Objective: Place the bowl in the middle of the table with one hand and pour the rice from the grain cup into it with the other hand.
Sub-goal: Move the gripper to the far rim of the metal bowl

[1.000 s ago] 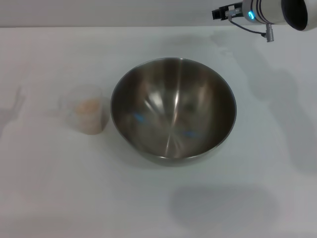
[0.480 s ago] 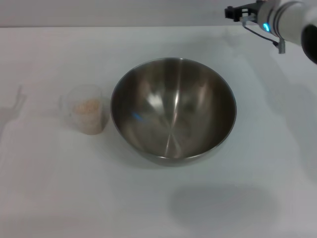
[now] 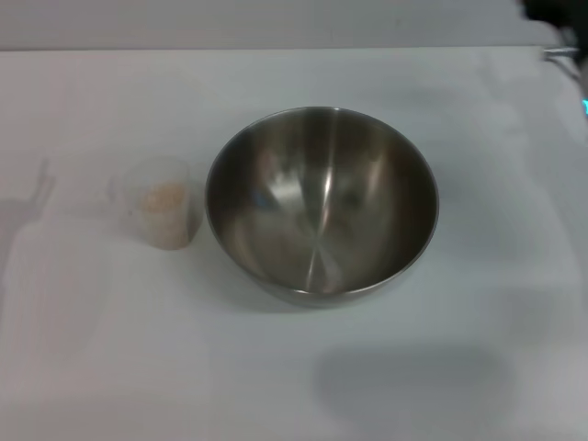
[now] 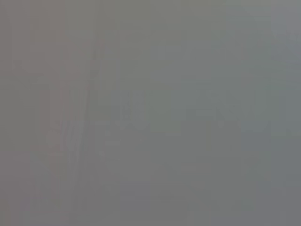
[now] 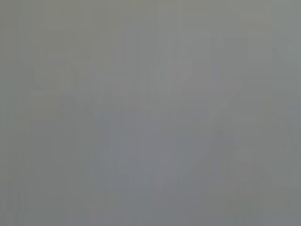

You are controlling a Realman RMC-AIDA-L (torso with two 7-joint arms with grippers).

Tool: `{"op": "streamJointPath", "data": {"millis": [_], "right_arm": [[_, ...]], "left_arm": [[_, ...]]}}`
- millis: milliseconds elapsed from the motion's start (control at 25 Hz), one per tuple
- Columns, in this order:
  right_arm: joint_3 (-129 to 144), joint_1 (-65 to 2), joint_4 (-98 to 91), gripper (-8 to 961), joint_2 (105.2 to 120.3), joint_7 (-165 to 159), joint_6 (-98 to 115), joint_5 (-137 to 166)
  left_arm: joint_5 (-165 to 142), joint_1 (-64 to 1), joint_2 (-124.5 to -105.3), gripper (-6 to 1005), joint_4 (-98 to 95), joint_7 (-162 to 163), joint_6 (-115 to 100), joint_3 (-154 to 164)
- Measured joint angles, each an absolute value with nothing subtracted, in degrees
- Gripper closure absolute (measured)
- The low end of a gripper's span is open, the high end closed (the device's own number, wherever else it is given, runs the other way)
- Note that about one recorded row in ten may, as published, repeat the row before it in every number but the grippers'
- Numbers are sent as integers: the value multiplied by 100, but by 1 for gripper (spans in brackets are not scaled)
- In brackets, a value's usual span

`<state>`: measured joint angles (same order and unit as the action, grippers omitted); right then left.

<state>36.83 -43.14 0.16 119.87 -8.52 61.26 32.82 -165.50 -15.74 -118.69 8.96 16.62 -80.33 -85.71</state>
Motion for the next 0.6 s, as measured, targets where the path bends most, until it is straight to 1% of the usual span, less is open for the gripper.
{"op": "streamJointPath", "data": {"millis": [160,280,400,440,480,600], "right_arm": [[3578,-3474,82,162,11973,-1579,8154,3237],[3218,-2948,37,162,11942,-2689,8801,3119],[2789,-2525,-128,161,11919,-3704,8706,3069],[2705,-2260,-400,161,11915,-4360,8326,3067],[2705,-2260,-400,161,11915,-4360,8326,3067],[2690,-1884,-974,162,11912,-5322,7480,3077]], "left_arm": [[-16550,-1575,-11870,196,888,1665,-7999,-8513],[-16550,-1583,-11873,197,888,1666,-7977,-8508],[-16550,-1590,-11878,198,901,1677,-7912,-8496],[-16549,-1592,-11878,198,920,1690,-7876,-8472],[-16549,-1592,-11878,198,920,1690,-7876,-8472],[-16550,-1655,-11878,199,918,1696,-7819,-8437]]}}
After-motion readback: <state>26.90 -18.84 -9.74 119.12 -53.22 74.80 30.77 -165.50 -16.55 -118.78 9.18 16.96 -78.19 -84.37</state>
